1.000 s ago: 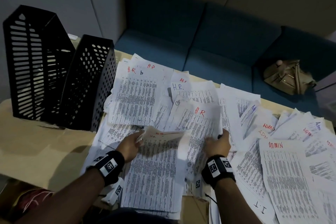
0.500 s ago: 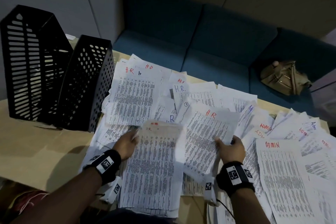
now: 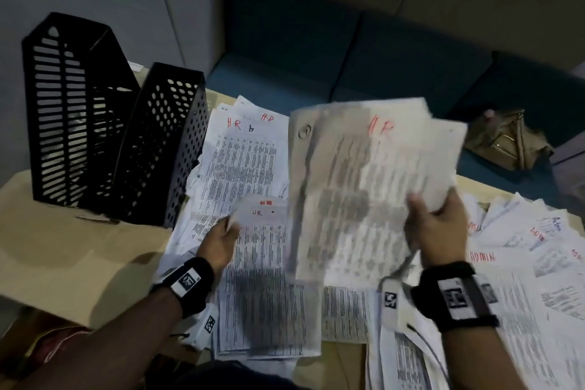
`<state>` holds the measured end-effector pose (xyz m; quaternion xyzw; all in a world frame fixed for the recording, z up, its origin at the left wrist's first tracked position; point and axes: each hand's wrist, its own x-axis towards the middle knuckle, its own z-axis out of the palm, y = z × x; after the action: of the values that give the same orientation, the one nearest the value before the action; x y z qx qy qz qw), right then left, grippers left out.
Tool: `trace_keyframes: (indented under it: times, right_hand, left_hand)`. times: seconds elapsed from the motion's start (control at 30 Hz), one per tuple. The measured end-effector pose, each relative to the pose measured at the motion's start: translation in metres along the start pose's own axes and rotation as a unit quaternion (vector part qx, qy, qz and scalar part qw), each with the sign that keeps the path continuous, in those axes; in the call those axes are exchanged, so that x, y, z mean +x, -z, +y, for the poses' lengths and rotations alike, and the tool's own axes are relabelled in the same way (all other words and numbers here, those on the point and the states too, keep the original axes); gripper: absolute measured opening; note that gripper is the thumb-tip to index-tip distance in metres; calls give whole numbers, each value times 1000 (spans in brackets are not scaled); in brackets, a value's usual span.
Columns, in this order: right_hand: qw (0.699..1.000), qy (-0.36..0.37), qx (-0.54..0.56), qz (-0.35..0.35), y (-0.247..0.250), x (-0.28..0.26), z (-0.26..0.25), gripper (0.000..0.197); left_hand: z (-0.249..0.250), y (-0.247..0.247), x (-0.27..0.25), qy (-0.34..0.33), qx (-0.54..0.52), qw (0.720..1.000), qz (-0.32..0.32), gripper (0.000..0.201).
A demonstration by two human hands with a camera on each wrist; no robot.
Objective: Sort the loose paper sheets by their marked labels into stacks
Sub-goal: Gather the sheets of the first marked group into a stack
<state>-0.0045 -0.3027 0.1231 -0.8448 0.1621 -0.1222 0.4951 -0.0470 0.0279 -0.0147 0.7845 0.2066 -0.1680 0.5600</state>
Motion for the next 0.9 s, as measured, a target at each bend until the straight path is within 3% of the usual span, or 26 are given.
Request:
trace_keyframes:
  times: [0.17,0.27,0.4,0.47,0.63,0.73,0.8,0.9]
  right_hand:
    - [981,-146,-64,-106,-70,-51,44,54]
    - [970,-186,-45,-148,-99,-77,64,52]
    - [960,-154,-78,-223,-119,-89,74,43]
    - [948,-124,-113,-272,-120,-88,74,40]
    - [905,-98,-202,-361,-110,-79,77,45]
    - [890,-80,-205,-400,-101,-72,75,57]
    - [897,-79,-195,-389,-98,-67,79,70]
    - [953,-110,-104,-261,-97,-58,82,96]
  left_hand:
    - [16,-17,-5,41,-112,992,33,44]
    - [20,-20,-8,51,-106,992,47,52]
    - [16,-20,-12,-25,-10,1000,5,74]
    - [4,-19,-4,-21,18,1000,2,77]
    - [5,-18,1,-15,-32,999,18,80]
    - [18,-19,0,-37,-23,999,5,52]
    - [22,-22,1,-31,-6,1000,0,31]
    - [26,-22,0,-39,-21,998,-36,26]
